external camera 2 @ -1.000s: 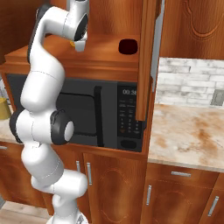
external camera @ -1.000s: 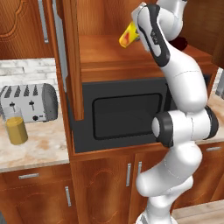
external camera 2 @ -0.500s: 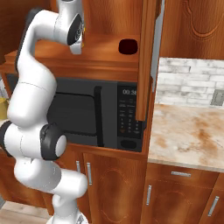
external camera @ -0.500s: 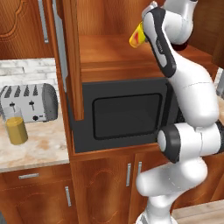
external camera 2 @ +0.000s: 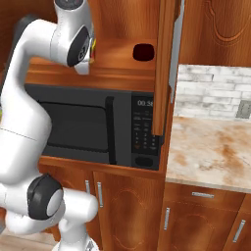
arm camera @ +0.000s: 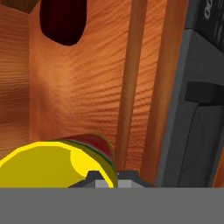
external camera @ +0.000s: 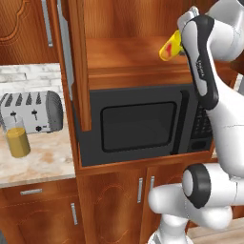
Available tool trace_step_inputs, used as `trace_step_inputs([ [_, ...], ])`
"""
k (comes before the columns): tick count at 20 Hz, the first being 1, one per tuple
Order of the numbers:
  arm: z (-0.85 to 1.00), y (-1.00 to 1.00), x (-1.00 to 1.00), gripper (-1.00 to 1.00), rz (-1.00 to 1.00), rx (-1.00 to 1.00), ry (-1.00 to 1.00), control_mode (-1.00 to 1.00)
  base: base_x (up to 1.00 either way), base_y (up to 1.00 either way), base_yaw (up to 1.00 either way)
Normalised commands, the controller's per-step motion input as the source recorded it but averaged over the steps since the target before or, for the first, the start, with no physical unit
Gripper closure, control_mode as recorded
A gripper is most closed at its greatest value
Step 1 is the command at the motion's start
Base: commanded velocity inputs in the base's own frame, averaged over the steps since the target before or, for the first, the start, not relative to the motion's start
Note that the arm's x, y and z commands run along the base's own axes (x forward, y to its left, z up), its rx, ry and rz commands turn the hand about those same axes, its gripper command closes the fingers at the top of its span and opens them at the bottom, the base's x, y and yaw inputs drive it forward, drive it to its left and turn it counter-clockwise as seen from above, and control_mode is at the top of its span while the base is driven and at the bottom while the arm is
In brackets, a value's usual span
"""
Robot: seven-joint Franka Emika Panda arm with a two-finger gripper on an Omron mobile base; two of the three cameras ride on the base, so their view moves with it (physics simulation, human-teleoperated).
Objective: There is a tray on the dining counter. Grab the cup, mug, and pitcher and place them on the tray. The pitcher may be placed next to the tray if it cannot fit the tray.
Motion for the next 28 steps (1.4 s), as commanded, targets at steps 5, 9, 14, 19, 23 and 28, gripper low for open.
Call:
trace_step_inputs([
  [5, 0.0, -0.05, -0.72, 1.0, 0.01, 0.0, 0.14, -1.0, 0.0, 0.0, 0.0],
  [9, 0.0, 0.0, -0.31, 1.0, 0.1, 0.0, 0.28, -1.0, 0.0, 0.0, 0.0],
  [14, 0.0, 0.0, -0.24, 1.0, 0.08, 0.0, 0.31, -1.0, 0.0, 0.0, 0.0],
  [19, 0.0, 0.0, -0.22, 1.0, 0.07, 0.0, 0.26, -1.0, 0.0, 0.0, 0.0],
  [23, 0.0, 0.0, -0.22, 1.0, 0.09, -0.11, 0.16, -1.0, 0.0, 0.0, 0.0],
  [28, -0.06, 0.06, -0.29, 1.0, 0.15, -0.17, 0.14, -1.0, 0.0, 0.0, 0.0],
])
